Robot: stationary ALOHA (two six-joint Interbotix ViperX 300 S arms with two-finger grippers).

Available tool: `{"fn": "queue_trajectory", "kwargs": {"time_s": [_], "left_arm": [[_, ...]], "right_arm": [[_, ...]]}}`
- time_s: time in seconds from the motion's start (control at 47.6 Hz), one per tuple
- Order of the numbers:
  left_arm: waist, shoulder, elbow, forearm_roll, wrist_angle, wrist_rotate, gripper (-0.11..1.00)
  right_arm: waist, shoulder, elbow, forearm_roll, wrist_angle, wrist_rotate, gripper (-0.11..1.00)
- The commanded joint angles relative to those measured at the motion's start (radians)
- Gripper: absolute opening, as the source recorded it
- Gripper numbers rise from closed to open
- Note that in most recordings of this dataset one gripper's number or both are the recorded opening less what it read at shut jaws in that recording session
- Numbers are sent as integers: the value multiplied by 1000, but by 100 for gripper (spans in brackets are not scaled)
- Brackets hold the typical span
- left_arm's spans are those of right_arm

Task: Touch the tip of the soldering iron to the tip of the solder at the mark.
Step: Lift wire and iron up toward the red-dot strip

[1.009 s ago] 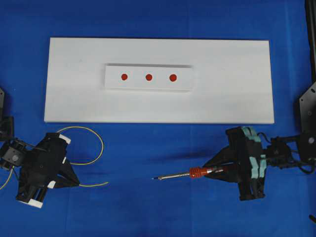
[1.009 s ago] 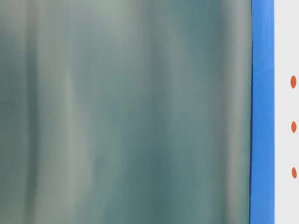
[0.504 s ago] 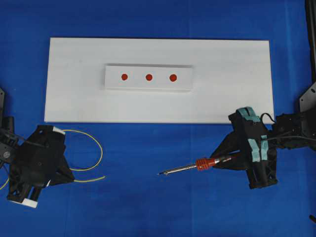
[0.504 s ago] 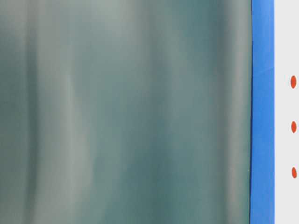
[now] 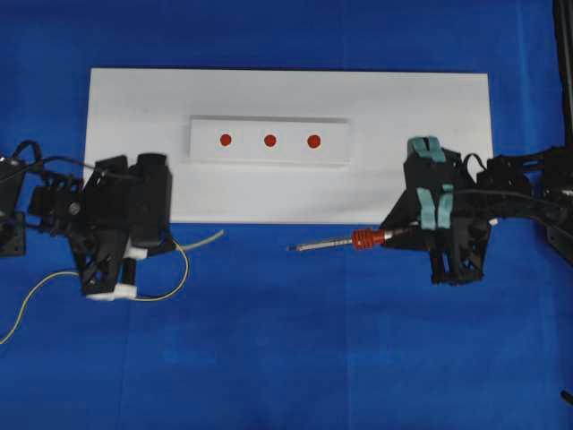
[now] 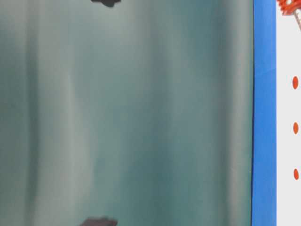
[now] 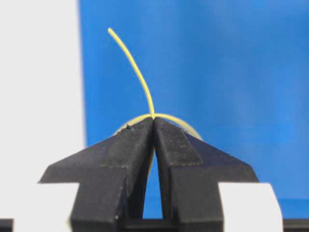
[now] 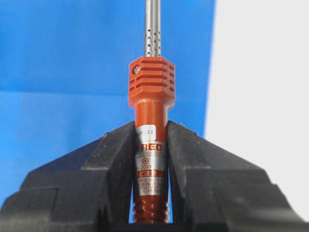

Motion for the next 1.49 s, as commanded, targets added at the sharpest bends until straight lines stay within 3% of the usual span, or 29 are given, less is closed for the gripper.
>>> {"fn": "queue_trajectory", "kwargs": {"time_s": [0.0,0.315,0.588,1.093,1.471], "left_arm": [[54,3,-41,3,21,29,2],[232,25,-77,5,31,155,2],[304,43,-97,3,31,218,2],[308,54,-104,5,31,236,2],[308,8,-40,3,54,215,2]], "right_arm": [[-54,-6,-37,-26,26,2,6],[-233,25,-77,-130,91,2,6],[-321,32,-89,-193,98,3,6],[-327,32,-89,-198,101,3,6],[-325,32,-89,-198,101,8,6]]}}
